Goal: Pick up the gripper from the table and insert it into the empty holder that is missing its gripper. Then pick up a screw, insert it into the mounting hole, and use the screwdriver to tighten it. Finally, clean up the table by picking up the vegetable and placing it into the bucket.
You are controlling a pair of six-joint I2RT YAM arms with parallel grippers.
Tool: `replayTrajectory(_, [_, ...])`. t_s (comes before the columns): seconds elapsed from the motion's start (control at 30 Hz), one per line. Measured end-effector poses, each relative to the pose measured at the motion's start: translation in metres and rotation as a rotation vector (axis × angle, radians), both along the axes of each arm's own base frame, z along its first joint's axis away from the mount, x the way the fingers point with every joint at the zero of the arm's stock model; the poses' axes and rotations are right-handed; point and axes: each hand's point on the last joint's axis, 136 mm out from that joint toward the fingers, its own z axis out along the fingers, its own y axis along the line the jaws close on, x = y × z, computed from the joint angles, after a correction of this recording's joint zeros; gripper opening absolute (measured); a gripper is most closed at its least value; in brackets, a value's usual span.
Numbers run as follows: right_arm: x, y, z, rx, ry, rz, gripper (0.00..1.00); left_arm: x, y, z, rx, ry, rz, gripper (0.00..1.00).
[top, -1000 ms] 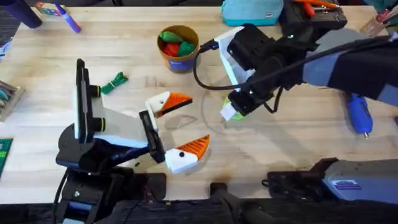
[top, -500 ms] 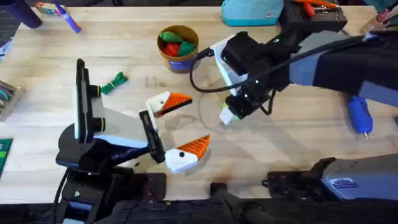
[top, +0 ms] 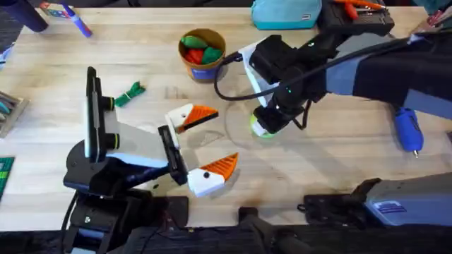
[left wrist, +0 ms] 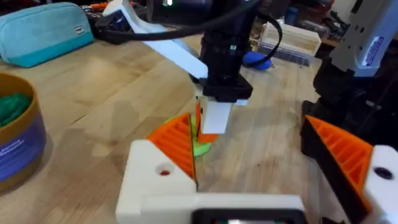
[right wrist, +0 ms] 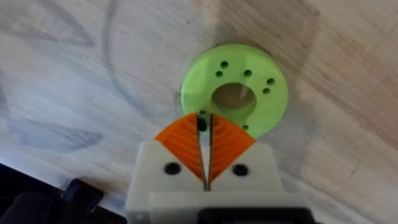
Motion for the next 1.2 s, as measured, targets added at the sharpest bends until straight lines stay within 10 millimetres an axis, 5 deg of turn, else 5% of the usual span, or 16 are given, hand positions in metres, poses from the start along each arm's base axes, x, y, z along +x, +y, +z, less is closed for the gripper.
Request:
replayTrajectory(0.07, [0.0,0.0,0.0,0.003,0.001,-0.001,0.011,0.0,0.0,0.0,0.0,0.0,0.0,0.99])
replayTrajectory(0.7, [0.012,-0.001,0.005,-0.029,-0.033,-0.004,0.007,0.0,0.0,0.0,0.0,0.0,0.0,0.99])
replayTrajectory(1.2, [0.036,0.013,0.083,0.0,-0.098,0.005,0.007,0.0,0.0,0.0,0.0,0.0,0.0,0.99])
